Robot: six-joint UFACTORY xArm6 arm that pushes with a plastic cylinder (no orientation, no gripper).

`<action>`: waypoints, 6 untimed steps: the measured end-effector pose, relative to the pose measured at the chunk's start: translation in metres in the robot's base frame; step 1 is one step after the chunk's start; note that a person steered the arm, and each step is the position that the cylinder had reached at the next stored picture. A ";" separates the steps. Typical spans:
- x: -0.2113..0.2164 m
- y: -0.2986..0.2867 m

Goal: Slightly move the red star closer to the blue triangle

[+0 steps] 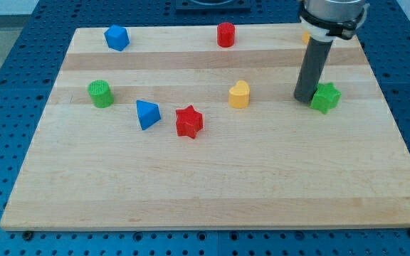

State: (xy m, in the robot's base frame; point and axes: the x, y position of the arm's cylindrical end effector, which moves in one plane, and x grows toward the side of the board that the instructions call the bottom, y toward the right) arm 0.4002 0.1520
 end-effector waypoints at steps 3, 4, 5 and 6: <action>0.027 -0.065; 0.027 -0.095; 0.027 -0.128; 0.027 -0.158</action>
